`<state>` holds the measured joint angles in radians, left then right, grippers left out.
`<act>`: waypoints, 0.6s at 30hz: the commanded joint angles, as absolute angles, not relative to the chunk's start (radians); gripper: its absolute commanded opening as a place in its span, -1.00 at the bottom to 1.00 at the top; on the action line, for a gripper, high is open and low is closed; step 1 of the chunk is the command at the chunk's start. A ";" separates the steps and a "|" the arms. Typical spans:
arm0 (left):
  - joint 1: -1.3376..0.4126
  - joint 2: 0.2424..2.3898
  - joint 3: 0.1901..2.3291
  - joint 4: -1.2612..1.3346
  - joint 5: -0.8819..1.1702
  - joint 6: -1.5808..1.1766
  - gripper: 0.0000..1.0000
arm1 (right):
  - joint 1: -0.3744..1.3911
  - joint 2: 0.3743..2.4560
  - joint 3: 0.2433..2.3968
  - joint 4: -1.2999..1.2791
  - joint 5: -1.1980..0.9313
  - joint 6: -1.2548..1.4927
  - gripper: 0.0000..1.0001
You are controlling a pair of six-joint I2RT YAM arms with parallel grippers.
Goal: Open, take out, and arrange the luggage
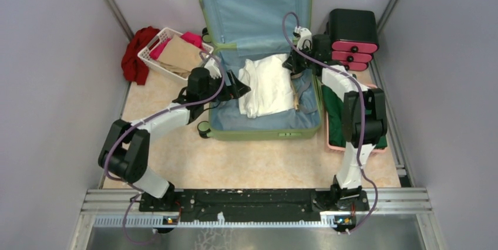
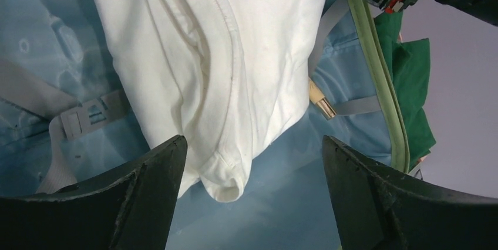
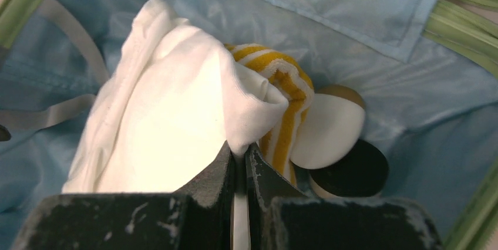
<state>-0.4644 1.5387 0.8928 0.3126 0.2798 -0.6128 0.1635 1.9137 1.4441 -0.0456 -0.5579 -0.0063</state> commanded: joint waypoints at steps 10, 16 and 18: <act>-0.453 1.722 1.097 0.225 0.239 -0.528 0.93 | 0.163 1.807 1.374 -0.007 -0.366 -0.075 -1.00; -0.444 1.817 1.189 0.201 0.273 -0.438 0.98 | 0.162 1.813 1.368 -0.008 -0.391 -0.063 -1.00; -0.436 1.854 1.225 0.187 0.297 -0.407 0.98 | 0.163 1.814 1.369 -0.007 -0.395 -0.061 -1.00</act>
<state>-0.4541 1.7966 1.1507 0.2165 0.2588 -0.4953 0.1635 1.8698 1.3674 -0.0319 -0.4007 -0.0525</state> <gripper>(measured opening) 0.988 0.047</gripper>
